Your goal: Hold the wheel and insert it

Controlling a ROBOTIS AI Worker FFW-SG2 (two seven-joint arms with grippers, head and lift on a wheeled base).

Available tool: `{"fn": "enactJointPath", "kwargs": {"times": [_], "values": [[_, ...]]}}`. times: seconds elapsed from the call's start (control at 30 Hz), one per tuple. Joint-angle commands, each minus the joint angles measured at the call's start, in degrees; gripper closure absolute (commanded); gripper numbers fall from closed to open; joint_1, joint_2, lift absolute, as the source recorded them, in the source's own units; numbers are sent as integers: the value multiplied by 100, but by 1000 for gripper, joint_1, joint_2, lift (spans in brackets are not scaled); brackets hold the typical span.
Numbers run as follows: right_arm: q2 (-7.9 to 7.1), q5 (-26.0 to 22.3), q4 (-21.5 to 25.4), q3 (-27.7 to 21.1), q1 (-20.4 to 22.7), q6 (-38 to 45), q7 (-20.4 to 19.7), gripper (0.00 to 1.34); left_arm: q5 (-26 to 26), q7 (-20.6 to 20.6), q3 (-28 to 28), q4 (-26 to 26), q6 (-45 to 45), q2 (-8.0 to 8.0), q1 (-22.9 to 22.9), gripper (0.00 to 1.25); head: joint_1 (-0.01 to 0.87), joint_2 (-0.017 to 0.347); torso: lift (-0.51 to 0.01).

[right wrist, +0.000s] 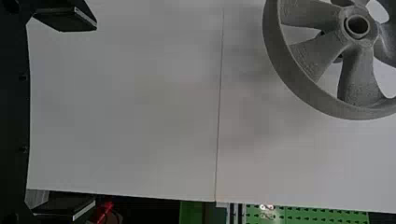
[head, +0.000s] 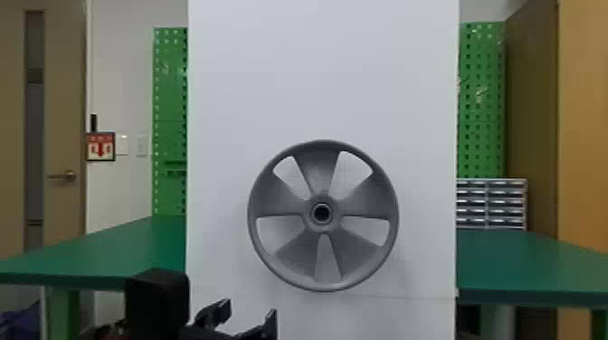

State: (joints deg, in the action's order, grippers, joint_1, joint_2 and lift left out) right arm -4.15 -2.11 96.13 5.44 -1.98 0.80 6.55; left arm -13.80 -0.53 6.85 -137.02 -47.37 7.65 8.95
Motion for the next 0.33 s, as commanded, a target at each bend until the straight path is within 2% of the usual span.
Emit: {"fn": "enactJointPath", "kwargs": {"times": [0.0, 0.3], "values": [[2, 0, -24, 10, 5, -1, -5, -2, 0, 0, 0, 0, 0, 0, 1, 513, 5, 120, -477], [-7, 0, -33, 18, 22, 8, 4, -2, 26, -9, -9, 0, 0, 8, 1, 513, 5, 120, -477]]}}
